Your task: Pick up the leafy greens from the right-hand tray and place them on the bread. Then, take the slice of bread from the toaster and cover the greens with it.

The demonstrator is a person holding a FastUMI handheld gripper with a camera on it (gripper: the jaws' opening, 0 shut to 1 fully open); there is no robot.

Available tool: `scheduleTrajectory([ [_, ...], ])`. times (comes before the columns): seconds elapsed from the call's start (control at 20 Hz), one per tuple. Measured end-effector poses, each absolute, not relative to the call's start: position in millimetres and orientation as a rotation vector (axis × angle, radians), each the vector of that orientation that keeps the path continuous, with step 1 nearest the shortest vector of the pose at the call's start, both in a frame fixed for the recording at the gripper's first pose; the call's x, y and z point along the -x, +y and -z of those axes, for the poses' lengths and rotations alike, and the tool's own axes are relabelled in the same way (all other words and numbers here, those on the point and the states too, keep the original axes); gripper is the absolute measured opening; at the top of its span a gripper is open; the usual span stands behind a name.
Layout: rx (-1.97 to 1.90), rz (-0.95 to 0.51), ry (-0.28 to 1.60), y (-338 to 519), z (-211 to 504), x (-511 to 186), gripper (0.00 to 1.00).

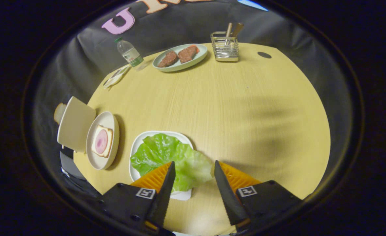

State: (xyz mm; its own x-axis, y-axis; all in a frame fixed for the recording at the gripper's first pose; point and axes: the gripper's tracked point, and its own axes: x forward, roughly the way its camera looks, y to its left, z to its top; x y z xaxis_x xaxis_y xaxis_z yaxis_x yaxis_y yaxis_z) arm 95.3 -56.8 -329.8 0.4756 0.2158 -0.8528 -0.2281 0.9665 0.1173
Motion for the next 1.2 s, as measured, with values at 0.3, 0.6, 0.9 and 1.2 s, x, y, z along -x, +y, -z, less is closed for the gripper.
scheduleTrajectory([
  [0.3,-0.003,-0.253,1.064,-60,335,-97,0.42],
  [0.6,0.000,-0.222,1.048,-59,331,-98,0.13],
  [0.9,-0.033,-0.251,1.023,-49,315,-91,0.03],
  [1.2,-0.184,-0.339,0.988,-16,263,-76,0.03],
])
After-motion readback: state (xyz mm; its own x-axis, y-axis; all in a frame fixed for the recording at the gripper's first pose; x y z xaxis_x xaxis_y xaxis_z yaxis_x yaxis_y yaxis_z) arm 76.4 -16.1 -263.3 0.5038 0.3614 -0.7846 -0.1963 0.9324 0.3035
